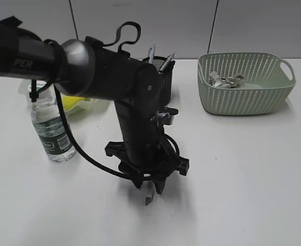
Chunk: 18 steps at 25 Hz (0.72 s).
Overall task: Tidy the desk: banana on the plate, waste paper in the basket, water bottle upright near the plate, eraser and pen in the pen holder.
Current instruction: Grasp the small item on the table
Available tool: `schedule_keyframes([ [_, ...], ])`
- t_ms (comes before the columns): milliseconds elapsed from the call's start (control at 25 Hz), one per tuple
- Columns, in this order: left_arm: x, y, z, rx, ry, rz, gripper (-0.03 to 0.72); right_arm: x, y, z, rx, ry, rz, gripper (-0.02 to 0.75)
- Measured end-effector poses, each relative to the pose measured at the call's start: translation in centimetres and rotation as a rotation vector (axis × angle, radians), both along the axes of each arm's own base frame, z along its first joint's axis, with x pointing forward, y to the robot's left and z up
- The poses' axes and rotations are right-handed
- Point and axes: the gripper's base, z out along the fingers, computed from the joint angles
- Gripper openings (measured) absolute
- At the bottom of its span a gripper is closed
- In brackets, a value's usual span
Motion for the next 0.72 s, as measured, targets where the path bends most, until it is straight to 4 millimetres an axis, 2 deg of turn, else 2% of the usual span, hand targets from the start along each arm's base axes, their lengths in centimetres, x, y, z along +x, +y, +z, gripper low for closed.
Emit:
schedule_keyframes([
  [80,-0.1,-0.1,-0.1,0.001,0.002,0.001,0.328,0.0,0.0,0.0,0.000,0.000,0.000,0.241],
  [240,0.0,-0.2,-0.5,0.000,0.003,0.005,0.188,0.0,0.0,0.0,0.000,0.000,0.000,0.241],
  [440,0.0,-0.2,-0.5,-0.006,-0.003,0.007,0.083,0.0,0.0,0.0,0.000,0.000,0.000,0.241],
  [600,0.0,-0.2,-0.3,-0.010,-0.006,0.009,0.077,0.0,0.0,0.0,0.000,0.000,0.000,0.241],
  [720,0.0,-0.2,0.9,-0.031,-0.025,0.008,0.077,0.0,0.0,0.0,0.000,0.000,0.000,0.241],
])
